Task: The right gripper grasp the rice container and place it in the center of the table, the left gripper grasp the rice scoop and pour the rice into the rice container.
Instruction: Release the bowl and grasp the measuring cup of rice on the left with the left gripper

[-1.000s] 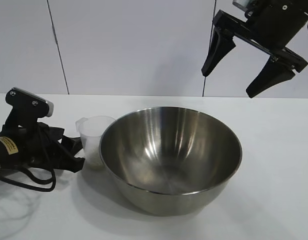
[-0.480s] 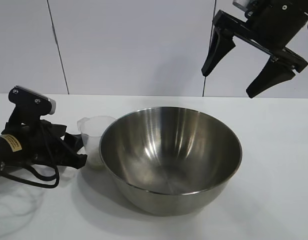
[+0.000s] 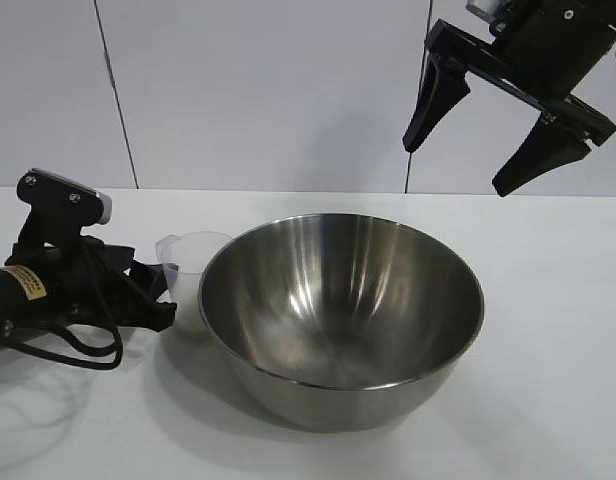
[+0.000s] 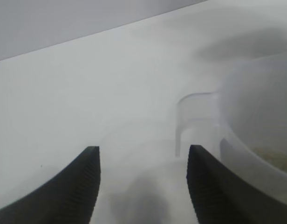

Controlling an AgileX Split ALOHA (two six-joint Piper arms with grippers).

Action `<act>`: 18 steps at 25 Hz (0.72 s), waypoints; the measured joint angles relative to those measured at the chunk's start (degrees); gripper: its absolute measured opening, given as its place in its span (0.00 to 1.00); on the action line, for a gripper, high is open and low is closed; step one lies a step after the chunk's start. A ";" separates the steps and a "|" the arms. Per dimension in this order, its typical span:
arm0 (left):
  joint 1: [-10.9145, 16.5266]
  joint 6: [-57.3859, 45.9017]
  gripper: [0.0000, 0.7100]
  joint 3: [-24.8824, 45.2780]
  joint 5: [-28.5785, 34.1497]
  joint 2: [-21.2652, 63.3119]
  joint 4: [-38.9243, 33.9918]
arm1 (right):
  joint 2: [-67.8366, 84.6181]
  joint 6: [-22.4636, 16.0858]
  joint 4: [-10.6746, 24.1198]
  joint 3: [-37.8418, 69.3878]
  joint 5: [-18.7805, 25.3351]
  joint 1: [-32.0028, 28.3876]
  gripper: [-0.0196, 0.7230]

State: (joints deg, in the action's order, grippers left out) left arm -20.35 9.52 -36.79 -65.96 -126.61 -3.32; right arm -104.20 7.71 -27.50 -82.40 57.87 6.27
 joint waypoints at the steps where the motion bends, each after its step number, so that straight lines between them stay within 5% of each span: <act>1: 0.00 -0.05 0.57 0.00 0.00 0.00 0.00 | 0.00 0.00 0.00 0.00 0.00 0.00 0.90; 18: 0.00 -1.28 0.54 -2.39 0.00 0.00 -0.34 | 0.00 -0.03 0.84 0.00 -0.82 0.00 0.90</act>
State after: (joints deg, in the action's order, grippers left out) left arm -20.35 8.25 -39.17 -65.96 -126.61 -3.66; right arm -104.20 7.68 -26.66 -82.40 57.05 6.27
